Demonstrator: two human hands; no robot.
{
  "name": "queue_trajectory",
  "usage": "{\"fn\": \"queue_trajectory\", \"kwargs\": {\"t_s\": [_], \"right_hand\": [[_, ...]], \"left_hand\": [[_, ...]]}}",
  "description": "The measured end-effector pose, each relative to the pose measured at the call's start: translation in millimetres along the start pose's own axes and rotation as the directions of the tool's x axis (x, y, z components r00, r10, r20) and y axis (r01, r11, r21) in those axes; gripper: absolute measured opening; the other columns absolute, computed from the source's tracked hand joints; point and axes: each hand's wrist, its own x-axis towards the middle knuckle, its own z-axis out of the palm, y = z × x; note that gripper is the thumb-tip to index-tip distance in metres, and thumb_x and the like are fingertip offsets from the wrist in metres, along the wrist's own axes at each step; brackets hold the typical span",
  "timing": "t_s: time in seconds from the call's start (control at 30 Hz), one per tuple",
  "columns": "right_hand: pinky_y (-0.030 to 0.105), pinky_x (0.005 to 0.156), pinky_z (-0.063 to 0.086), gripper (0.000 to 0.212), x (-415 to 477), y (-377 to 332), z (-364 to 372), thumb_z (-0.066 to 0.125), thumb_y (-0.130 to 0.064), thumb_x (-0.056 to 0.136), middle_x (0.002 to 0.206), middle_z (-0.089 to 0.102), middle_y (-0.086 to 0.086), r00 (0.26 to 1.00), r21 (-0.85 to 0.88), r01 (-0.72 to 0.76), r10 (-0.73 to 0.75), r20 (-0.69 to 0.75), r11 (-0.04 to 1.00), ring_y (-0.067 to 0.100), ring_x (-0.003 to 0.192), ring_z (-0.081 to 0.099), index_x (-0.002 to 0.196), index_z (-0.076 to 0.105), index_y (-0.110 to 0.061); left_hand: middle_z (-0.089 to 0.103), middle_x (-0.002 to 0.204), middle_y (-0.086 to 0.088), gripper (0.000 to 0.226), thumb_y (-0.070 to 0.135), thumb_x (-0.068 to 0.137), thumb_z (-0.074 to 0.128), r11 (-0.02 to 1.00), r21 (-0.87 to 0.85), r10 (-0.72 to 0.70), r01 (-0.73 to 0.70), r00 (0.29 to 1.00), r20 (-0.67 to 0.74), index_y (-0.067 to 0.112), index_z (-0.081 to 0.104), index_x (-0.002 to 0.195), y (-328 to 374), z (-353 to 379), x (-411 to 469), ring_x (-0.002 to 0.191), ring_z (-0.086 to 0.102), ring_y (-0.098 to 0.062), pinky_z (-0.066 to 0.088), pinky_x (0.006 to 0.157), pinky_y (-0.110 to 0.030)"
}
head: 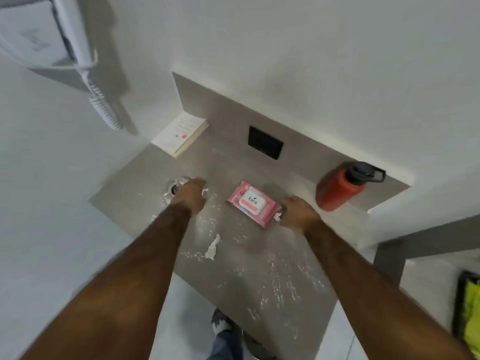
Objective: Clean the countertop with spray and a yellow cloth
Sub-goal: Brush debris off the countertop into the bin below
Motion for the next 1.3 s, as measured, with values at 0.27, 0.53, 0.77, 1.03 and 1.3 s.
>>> {"fn": "queue_trajectory", "kwargs": {"t_s": [0.27,0.53,0.77,1.03,1.3], "right_hand": [[0.037,0.094,0.055,0.020,10,6,29,0.079,-0.020,0.088,0.112,0.067,0.006,0.976,0.151,-0.047,0.078,-0.202,0.987,0.025,0.102,0.067,0.104,0.069,-0.013],[0.028,0.073,0.046,0.008,-4,8,40,0.061,-0.014,0.094,0.100,0.071,0.011,0.967,0.108,-0.108,0.130,-0.218,0.988,0.030,0.087,0.068,0.089,0.068,-0.014],[0.024,0.071,0.044,0.013,-42,22,46,0.063,-0.013,0.092,0.096,0.076,0.011,0.974,0.096,-0.102,0.119,-0.194,0.990,0.030,0.089,0.073,0.088,0.075,-0.013],[0.030,0.087,0.052,0.012,-86,48,72,0.073,-0.019,0.094,0.107,0.075,0.012,0.985,0.182,-0.041,0.070,-0.156,0.982,0.027,0.100,0.070,0.100,0.078,-0.010],[0.037,0.090,0.055,0.017,-137,83,97,0.076,-0.020,0.091,0.101,0.078,0.013,0.977,0.293,0.127,-0.068,-0.202,0.948,0.026,0.095,0.071,0.099,0.080,-0.006]], "left_hand": [[0.063,0.128,-0.019,0.035,-0.003,0.094,0.046,0.970,0.245,0.006,-0.005,1.000,0.000,0.003,0.059,0.125,8,25,29,0.118,0.065,-0.033,0.053,0.098,-0.042],[0.070,0.118,-0.020,0.030,0.004,0.092,0.052,0.988,0.140,-0.061,0.062,0.998,-0.010,0.005,0.071,0.114,13,33,-10,0.112,0.065,-0.037,0.051,0.096,-0.041],[0.073,0.117,-0.008,0.027,0.010,0.093,0.059,0.986,-0.102,-0.140,0.132,0.988,-0.069,0.018,0.077,0.111,23,68,-112,0.106,0.067,-0.027,0.053,0.096,-0.034],[0.057,0.133,-0.025,0.031,0.006,0.095,0.057,0.989,-0.114,-0.121,0.099,0.971,-0.206,0.004,0.069,0.123,33,110,-140,0.118,0.061,-0.039,0.048,0.105,-0.039],[0.076,0.111,-0.018,0.022,0.002,0.086,0.063,0.959,-0.243,-0.194,0.143,0.961,-0.199,0.008,0.080,0.100,55,117,-160,0.105,0.070,-0.033,0.049,0.097,-0.031]]}}
